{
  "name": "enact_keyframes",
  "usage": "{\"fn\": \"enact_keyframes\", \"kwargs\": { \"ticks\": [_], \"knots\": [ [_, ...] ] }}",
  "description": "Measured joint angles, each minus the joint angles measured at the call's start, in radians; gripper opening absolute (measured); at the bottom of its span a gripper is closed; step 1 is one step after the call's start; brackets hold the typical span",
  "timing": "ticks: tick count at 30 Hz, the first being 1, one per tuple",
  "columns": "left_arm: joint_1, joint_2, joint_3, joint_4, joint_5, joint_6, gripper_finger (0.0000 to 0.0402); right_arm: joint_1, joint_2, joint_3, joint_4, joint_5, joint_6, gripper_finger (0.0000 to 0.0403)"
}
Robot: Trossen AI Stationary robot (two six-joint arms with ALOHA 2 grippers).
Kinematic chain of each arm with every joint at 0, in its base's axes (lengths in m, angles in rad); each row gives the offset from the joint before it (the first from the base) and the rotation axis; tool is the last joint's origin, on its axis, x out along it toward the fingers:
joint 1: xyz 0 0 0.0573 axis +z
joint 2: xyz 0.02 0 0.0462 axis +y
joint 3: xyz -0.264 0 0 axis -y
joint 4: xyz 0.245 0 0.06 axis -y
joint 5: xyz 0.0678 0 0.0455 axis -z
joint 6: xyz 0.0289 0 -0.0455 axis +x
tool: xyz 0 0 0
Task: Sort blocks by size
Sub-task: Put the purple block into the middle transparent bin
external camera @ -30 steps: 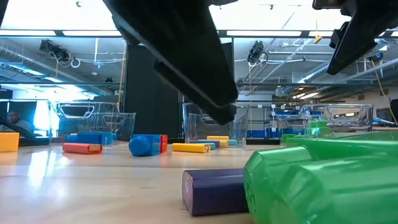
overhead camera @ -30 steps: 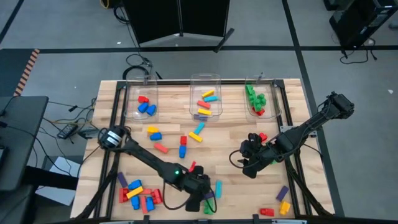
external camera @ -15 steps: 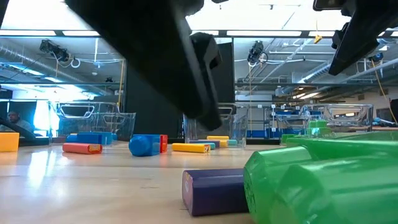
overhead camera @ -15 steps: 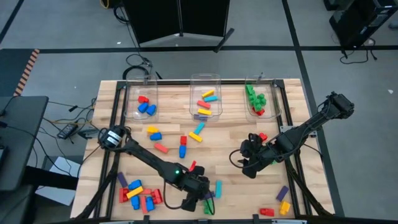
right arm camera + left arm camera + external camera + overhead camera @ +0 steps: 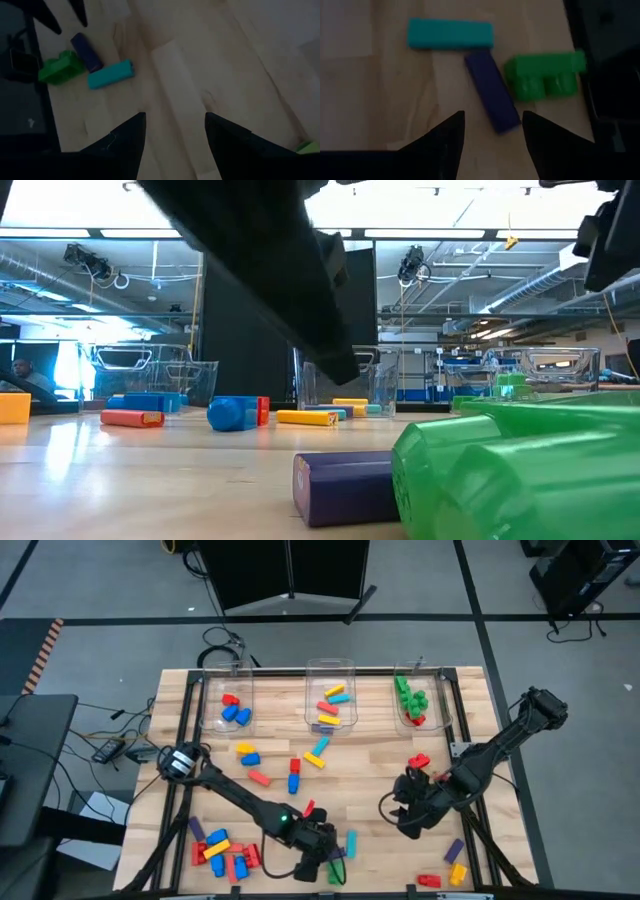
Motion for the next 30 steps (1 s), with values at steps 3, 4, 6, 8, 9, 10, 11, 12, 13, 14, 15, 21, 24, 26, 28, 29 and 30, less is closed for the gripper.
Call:
{"fn": "enact_keyframes", "kwargs": {
  "ticks": [3,4,6,8,9,10,11,12,13,14,15,21,24,26,28,29,30],
  "knots": [
    [-0.001,0.005,0.000,0.040,-0.027,-0.068,0.0207,0.015,0.000,0.000,-0.003,0.000,-0.029,0.0215],
    [-0.003,0.008,0.000,0.040,-0.037,-0.084,0.0207,0.018,0.000,0.000,-0.004,0.000,-0.037,0.0215],
    [-0.007,0.020,0.000,0.065,-0.056,-0.122,0.0207,0.022,0.000,0.000,-0.005,0.000,-0.050,0.0215],
    [-0.010,0.031,-0.002,0.064,-0.069,-0.165,0.0207,0.027,0.001,0.000,-0.008,0.000,-0.058,0.0215],
    [-0.010,0.036,-0.002,0.080,-0.070,-0.182,0.0207,0.027,0.001,0.000,-0.009,0.000,-0.060,0.0215],
    [-0.011,0.042,-0.002,0.092,-0.071,-0.196,0.0207,0.030,0.001,0.000,-0.011,0.000,-0.061,0.0215],
    [-0.012,0.049,-0.002,0.100,-0.072,-0.202,0.0207,0.031,0.001,0.000,-0.014,0.000,-0.060,0.0215],
    [-0.013,0.054,-0.002,0.107,-0.076,-0.204,0.0207,0.031,0.001,0.000,-0.014,0.000,-0.061,0.0215],
    [-0.014,0.062,-0.002,0.118,-0.079,-0.205,0.0207,0.035,0.001,0.000,-0.013,0.000,-0.061,0.0215],
    [-0.016,0.066,-0.002,0.123,-0.081,-0.206,0.0207,0.038,0.001,0.000,-0.017,0.000,-0.060,0.0215],
    [-0.018,0.066,-0.002,0.121,-0.085,-0.206,0.0207,0.040,0.001,0.000,-0.016,0.000,-0.060,0.0215],
    [-0.019,0.066,-0.001,0.120,-0.099,-0.196,0.0207,0.064,0.001,0.000,-0.011,0.000,-0.053,0.0215],
    [-0.019,0.066,-0.001,0.126,-0.103,-0.193,0.0207,0.074,0.001,0.000,-0.010,0.001,-0.051,0.0215],
    [-0.021,0.073,-0.001,0.133,-0.104,-0.192,0.0207,0.078,0.001,0.000,-0.010,0.001,-0.050,0.0215],
    [-0.025,0.087,-0.001,0.153,-0.104,-0.192,0.0207,0.080,0.001,0.000,-0.009,0.001,-0.049,0.0215],
    [-0.027,0.096,-0.001,0.161,-0.104,-0.192,0.0207,0.080,0.001,0.000,-0.009,0.000,-0.042,0.0215],
    [-0.028,0.105,-0.001,0.178,-0.104,-0.192,0.0207,0.080,0.001,0.000,-0.009,0.000,-0.038,0.0215]
  ]
}}
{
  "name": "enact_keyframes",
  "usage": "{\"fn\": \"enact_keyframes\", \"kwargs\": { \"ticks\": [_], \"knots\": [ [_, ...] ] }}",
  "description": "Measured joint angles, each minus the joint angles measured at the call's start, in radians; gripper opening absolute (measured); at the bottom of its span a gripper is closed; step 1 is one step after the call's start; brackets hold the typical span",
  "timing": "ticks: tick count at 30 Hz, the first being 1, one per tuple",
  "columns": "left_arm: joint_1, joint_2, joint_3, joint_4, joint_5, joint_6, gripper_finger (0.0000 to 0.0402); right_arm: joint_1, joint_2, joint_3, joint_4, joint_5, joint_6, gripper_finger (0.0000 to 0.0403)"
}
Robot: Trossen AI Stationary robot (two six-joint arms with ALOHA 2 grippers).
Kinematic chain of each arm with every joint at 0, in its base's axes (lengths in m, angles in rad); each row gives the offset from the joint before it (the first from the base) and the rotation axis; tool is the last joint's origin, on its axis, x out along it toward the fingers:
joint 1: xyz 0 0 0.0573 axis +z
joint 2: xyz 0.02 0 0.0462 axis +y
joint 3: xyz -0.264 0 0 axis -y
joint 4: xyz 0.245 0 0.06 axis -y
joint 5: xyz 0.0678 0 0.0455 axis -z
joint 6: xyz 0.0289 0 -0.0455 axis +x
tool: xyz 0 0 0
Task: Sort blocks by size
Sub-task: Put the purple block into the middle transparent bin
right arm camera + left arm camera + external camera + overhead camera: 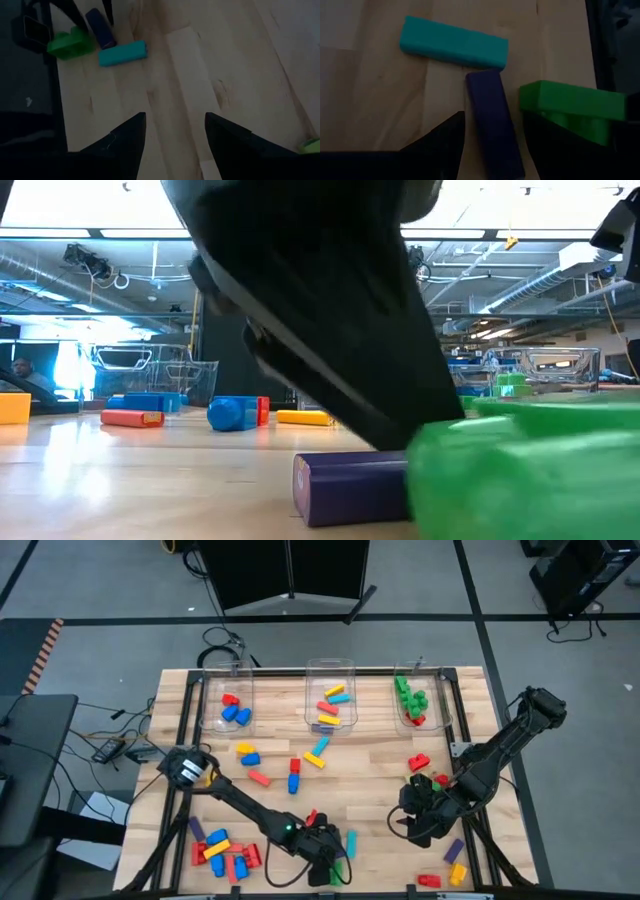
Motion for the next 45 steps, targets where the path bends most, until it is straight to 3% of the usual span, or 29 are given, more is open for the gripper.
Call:
{"fn": "enact_keyframes", "kwargs": {
  "ticks": [15,27,37,45],
  "knots": [
    [-0.003,0.011,0.001,-0.034,-0.077,0.051,0.0200,0.001,0.000,0.000,0.002,0.000,0.003,0.0215],
    [0.008,0.011,0.001,-0.040,-0.070,0.050,0.0100,0.001,0.000,0.000,0.002,0.000,0.003,0.0215],
    [0.022,0.006,0.000,-0.022,-0.062,0.016,0.0100,0.001,0.000,0.000,0.010,0.001,0.003,0.0215],
    [0.057,-0.066,0.000,-0.021,-0.061,0.017,0.0100,0.003,0.000,0.000,0.034,0.001,-0.020,0.0215]
  ]
}}
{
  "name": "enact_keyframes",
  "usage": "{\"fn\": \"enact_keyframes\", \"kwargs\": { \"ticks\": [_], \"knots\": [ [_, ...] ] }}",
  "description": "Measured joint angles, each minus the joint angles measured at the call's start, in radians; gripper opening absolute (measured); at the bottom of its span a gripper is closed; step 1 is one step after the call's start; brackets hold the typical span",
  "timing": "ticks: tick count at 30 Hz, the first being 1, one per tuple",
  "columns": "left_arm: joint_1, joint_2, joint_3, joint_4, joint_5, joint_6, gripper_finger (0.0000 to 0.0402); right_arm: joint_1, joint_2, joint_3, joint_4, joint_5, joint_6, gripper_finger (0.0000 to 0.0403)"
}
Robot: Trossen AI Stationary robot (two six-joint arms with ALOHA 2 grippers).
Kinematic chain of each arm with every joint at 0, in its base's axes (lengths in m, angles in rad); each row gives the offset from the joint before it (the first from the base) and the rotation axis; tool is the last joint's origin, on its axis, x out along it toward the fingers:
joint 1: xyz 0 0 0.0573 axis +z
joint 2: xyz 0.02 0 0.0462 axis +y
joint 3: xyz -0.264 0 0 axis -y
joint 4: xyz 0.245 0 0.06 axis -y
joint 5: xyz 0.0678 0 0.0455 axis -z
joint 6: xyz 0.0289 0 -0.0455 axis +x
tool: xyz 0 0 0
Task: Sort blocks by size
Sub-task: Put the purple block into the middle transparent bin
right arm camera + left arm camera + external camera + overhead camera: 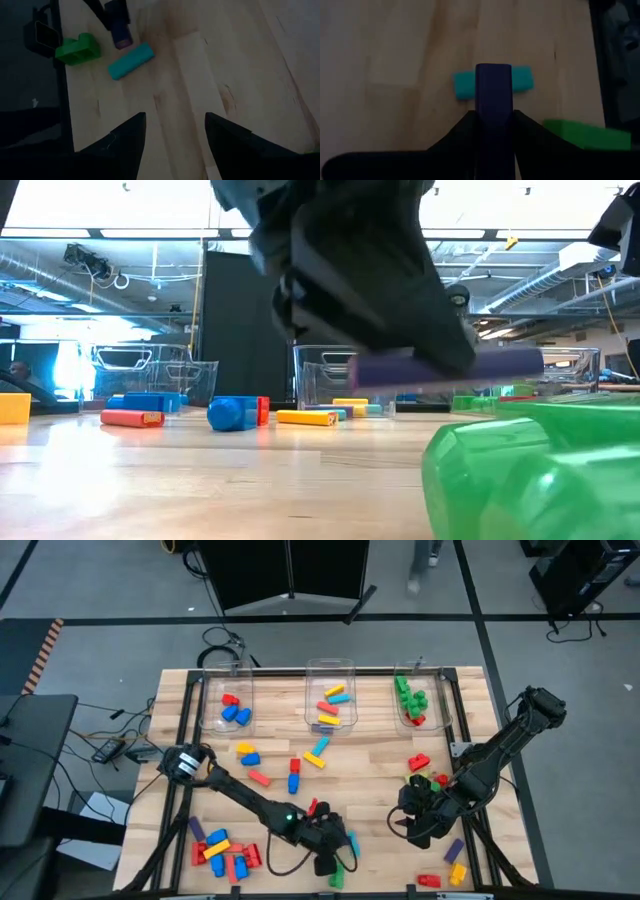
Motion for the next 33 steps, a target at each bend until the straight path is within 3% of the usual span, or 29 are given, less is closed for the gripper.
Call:
{"fn": "enact_keyframes", "kwargs": {
  "ticks": [14,20,33],
  "knots": [
    [0.272,-0.218,0.000,-0.138,0.016,-0.068,0.0099,0.000,0.000,0.000,0.042,0.077,-0.003,0.0215],
    [0.459,-0.292,0.002,-0.184,0.049,0.048,0.0099,-0.002,0.000,0.000,0.057,0.121,0.007,0.0215],
    [0.840,-0.185,0.118,-0.244,0.264,0.315,0.0099,-0.119,0.000,0.000,0.041,0.230,0.008,0.0215]
  ]
}}
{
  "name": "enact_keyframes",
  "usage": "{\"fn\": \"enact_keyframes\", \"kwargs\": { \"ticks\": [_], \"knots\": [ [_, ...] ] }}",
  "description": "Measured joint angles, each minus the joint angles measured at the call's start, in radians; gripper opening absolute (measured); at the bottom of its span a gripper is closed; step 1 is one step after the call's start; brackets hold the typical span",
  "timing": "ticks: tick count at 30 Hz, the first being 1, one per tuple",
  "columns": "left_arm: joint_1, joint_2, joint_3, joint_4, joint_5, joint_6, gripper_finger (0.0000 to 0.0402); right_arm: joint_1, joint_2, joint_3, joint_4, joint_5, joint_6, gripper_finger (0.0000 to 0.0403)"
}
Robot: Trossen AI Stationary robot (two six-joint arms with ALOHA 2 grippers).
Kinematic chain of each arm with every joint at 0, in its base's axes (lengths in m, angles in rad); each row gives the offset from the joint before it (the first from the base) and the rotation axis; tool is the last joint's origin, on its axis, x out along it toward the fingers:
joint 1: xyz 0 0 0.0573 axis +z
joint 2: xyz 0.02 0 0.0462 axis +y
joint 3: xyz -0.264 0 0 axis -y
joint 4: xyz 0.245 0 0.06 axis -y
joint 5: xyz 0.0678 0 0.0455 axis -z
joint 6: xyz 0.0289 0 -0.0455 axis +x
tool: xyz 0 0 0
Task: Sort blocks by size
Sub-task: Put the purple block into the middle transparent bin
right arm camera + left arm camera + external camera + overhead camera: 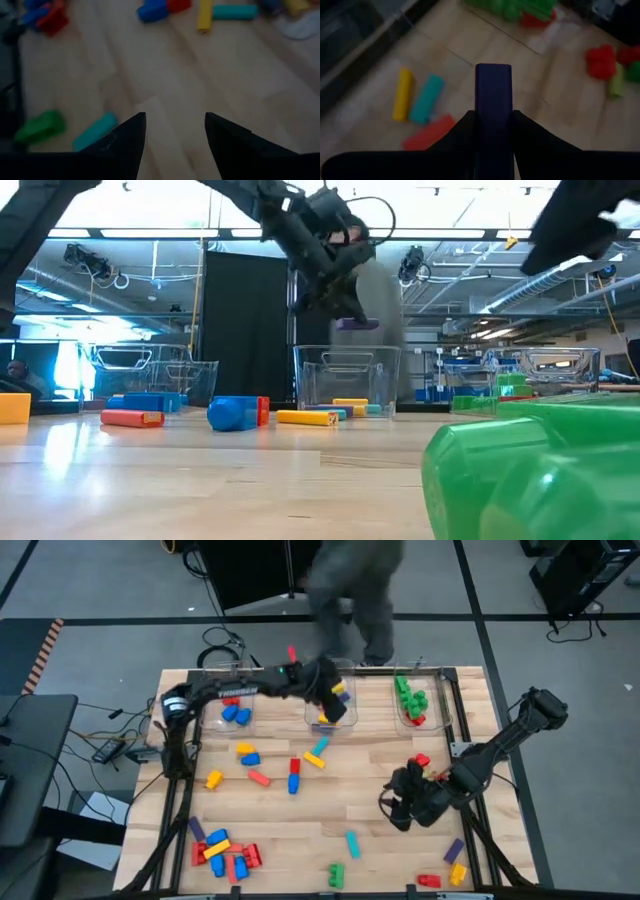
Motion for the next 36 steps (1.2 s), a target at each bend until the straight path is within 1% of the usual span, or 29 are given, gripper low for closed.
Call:
{"fn": "enact_keyframes", "kwargs": {
  "ticks": [4,7,11,13,15,20,26,31,34,36],
  "knots": [
    [0.072,0.102,0.089,-0.084,0.049,0.074,0.0099,-0.069,-0.006,0.000,-0.009,0.001,0.000,0.0215],
    [0.104,0.184,0.169,-0.146,0.073,0.122,0.0099,-0.118,-0.007,0.000,-0.013,0.001,0.000,0.0215],
    [0.120,0.272,0.264,-0.209,0.085,0.142,0.0099,-0.176,-0.007,0.000,-0.015,0.001,0.000,0.0215],
    [0.122,0.302,0.295,-0.230,0.085,0.155,0.0100,-0.197,-0.007,0.000,-0.014,0.001,0.000,0.0215],
    [0.122,0.320,0.318,-0.237,0.085,0.164,0.0109,-0.214,-0.007,0.000,-0.011,0.001,0.000,0.0215],
    [0.122,0.362,0.327,-0.275,0.085,0.164,0.0132,-0.245,-0.007,0.000,0.000,0.001,0.000,0.0215],
    [0.122,0.376,0.325,-0.316,0.067,0.134,0.0138,-0.280,-0.007,0.000,0.006,0.000,0.000,0.0215],
    [0.126,0.376,0.325,-0.308,0.068,0.138,0.0140,-0.301,-0.007,0.000,0.015,0.000,-0.003,0.0215],
    [0.131,0.376,0.325,-0.322,0.108,0.142,0.0147,-0.311,-0.007,0.000,0.015,0.000,-0.003,0.0215],
    [0.132,0.376,0.325,-0.329,0.117,0.145,0.0156,-0.316,-0.007,0.000,0.015,0.000,-0.004,0.0215]
  ]
}}
